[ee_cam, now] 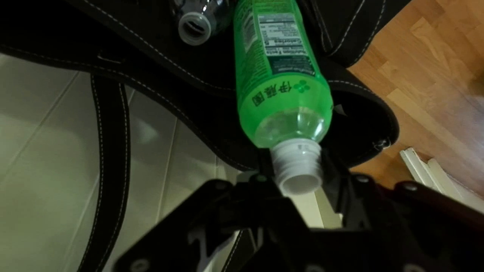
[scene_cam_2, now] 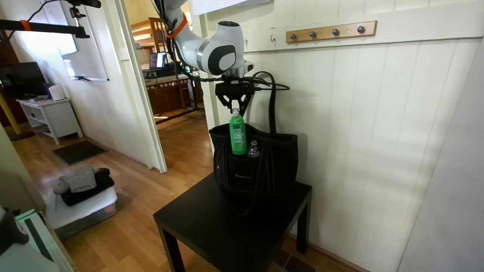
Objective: Pick up the bottles and put them inside the bag
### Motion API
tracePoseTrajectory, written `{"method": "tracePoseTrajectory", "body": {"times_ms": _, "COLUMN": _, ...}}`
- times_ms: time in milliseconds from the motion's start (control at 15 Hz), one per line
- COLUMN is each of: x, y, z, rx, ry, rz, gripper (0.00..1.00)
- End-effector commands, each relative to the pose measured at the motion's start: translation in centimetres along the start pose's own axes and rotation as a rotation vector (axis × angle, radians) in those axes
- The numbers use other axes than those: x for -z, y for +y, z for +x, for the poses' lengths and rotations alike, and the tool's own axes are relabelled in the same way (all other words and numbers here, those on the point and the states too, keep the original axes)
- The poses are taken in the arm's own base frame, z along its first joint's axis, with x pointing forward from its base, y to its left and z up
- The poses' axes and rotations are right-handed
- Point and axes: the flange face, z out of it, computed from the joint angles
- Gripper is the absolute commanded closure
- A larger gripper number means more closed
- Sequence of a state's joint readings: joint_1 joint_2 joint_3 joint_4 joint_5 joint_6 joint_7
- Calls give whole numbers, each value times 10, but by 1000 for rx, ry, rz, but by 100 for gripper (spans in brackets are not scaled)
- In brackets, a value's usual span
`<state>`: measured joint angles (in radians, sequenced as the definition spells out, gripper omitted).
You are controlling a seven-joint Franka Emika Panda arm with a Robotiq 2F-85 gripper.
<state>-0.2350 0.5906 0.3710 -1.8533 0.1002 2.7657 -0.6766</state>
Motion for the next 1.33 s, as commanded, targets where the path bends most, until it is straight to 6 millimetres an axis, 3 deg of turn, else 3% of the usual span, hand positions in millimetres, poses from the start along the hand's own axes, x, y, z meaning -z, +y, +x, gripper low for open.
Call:
{"method": "tracePoseTrajectory", "body": {"times_ms": 0, "x": 38, "y": -14, "z": 0, "rx": 49, "ry": 26, "rz": -35, "gripper": 89}}
{"method": "tracePoseTrajectory", "body": {"times_ms": 267, "x": 68, "y": -21, "z": 16, "rx": 108, "ry": 60, "rz": -59, "gripper": 89}}
{"method": "tracePoseTrajectory", "body": {"times_ms": 533, "x": 76, "y": -26, "z": 30, "rx": 185, "ry": 108, "rz": -57, "gripper": 89}}
{"method": "tracePoseTrajectory", "body": {"times_ms": 867, "x": 63, "y": -33, "z": 41, "rx": 309, "ry": 160, "rz": -5, "gripper": 89}}
{"method": "tracePoseTrajectory", "body": {"times_ms": 1267, "x": 34, "y": -27, "z": 47, "rx": 410, "ry": 181, "rz": 47, "gripper": 89}}
